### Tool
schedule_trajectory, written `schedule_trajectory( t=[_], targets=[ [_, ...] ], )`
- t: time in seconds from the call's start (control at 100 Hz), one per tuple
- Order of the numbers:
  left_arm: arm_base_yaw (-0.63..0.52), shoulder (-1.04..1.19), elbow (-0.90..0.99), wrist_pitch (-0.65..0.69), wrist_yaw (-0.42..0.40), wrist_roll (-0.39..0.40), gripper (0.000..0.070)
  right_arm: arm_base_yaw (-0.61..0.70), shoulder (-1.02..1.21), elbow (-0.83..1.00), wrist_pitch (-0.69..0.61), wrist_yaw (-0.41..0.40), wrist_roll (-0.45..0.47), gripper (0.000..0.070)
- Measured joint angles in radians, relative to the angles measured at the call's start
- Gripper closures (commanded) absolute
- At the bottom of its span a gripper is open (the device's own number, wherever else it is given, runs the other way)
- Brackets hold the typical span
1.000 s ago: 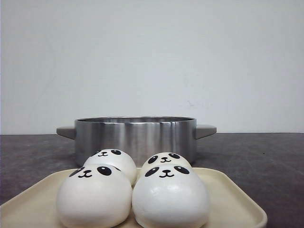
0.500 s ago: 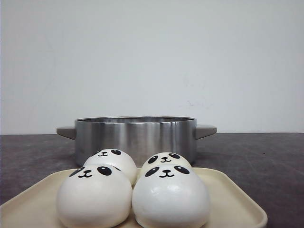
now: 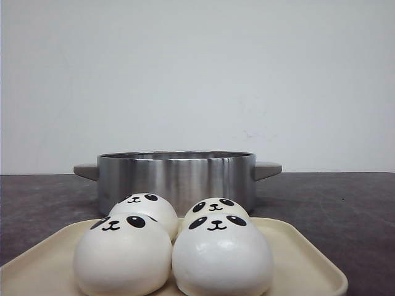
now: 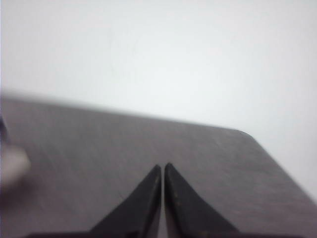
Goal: Steam buns
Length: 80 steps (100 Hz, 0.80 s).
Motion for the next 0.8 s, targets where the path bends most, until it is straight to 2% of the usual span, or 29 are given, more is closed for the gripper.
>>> schedule_trajectory(
  t=[0.08, 0.15, 0.21, 0.32, 0.39, 0.48, 0.66, 0.69, 0.72, 0.74, 0.76, 0.8],
  targets=[
    [0.0, 0.0, 0.0, 0.0, 0.011, -0.046, 0.07, 0.0, 0.0, 0.0, -0.008, -0.031, 0.171, 0.0696],
    [0.0, 0.0, 0.001, -0.002, 0.053, -0.066, 0.0699, -0.002, 0.0, 0.0, 0.006, -0.098, 0.303, 0.0696],
    [0.0, 0.0, 0.005, -0.008, 0.121, -0.075, 0.0696, -0.001, 0.0, 0.0, 0.033, -0.167, 0.381, 0.0696],
    [0.0, 0.01, 0.053, -0.032, 0.278, -0.085, 0.0694, 0.0, 0.002, 0.014, 0.08, -0.245, 0.476, 0.0697],
    [-0.001, 0.045, 0.129, -0.037, 0.308, -0.084, 0.0694, 0.0, 0.021, 0.069, 0.0, -0.285, 0.504, 0.0697],
    [-0.001, 0.124, 0.261, -0.065, 0.31, -0.052, 0.0694, 0.0, 0.076, 0.198, -0.153, -0.292, 0.508, 0.0697],
    [-0.001, 0.384, 0.57, -0.277, 0.312, 0.132, 0.0694, 0.0, 0.252, 0.536, -0.411, -0.294, 0.393, 0.0697],
    [-0.001, 0.425, 0.623, -0.317, 0.312, 0.167, 0.0677, 0.0, 0.283, 0.592, -0.448, -0.294, 0.365, 0.0691],
    [-0.001, 0.463, 0.674, -0.349, 0.313, 0.2, 0.0621, 0.0, 0.311, 0.644, -0.481, -0.295, 0.34, 0.0654],
    [-0.001, 0.486, 0.706, -0.366, 0.313, 0.22, 0.0561, 0.0, 0.328, 0.676, -0.502, -0.296, 0.323, 0.0591],
    [-0.001, 0.508, 0.735, -0.376, 0.314, 0.237, 0.0485, 0.0, 0.344, 0.707, -0.519, -0.3, 0.307, 0.05],
    [-0.001, 0.542, 0.785, -0.383, 0.314, 0.263, 0.0297, 0.0, 0.374, 0.76, -0.543, -0.311, 0.279, 0.0268]
  ],
)
